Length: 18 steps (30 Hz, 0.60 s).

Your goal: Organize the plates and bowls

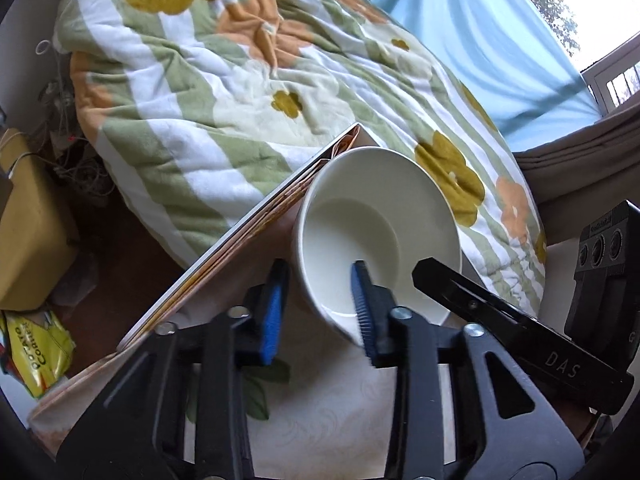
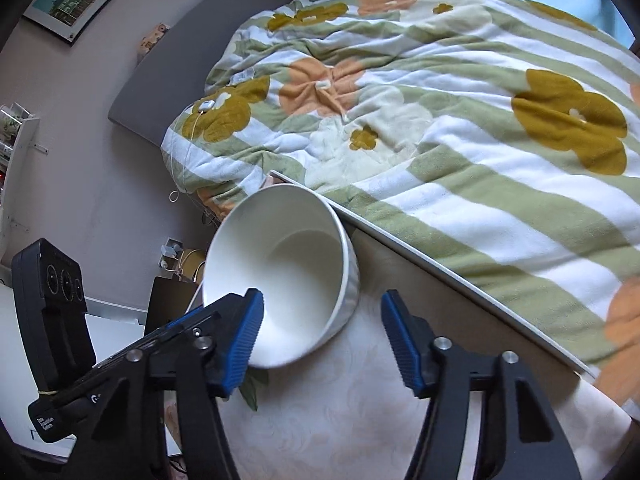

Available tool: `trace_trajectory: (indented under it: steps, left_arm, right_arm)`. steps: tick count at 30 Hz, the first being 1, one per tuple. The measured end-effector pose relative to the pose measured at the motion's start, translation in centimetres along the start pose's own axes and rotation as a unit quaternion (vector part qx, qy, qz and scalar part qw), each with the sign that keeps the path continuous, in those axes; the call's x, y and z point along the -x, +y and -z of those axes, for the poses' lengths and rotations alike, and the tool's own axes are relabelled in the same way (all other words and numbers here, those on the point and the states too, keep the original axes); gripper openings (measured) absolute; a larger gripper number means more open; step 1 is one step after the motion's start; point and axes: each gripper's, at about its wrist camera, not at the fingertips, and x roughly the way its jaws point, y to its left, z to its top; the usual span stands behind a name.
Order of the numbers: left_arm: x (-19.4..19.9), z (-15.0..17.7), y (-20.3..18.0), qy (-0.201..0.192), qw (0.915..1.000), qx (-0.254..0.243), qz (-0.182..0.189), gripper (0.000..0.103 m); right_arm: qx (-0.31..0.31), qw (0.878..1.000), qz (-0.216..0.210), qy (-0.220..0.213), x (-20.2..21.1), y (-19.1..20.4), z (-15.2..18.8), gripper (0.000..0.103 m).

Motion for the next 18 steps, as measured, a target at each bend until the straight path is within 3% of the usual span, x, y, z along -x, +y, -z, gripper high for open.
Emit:
trace_trajectory:
  steps: [3, 5, 10, 18]
  left_arm:
    - [-0.5, -0.2, 0.2, -0.002, 1.0, -0.004, -0.005, 0.02]
    - [-0.6, -0.3, 0.2, 0.0, 1.0, -0.002, -0.003, 0.02]
    - [-0.7, -0.4, -0.1, -0.004, 0.9993, -0.023, -0.028, 0.019]
    - [1.8, -0.1, -2.0, -0.027, 0.9978, -0.051, -0.031, 0.019]
  right_arm:
    - [-0.001, 1.0, 0.0, 0.008, -0.6, -0.4, -0.2, 0.03]
    - [0.0, 1.0, 0.007, 0.013, -1.1, -0.6, -0.2, 0.023]
    - [0.001, 1.0, 0.011, 0.012, -1.2, -0.7, -0.4, 0.022]
    - [0.006, 1.0, 0.012, -0.006, 0.2, -0.3, -0.4, 0.021]
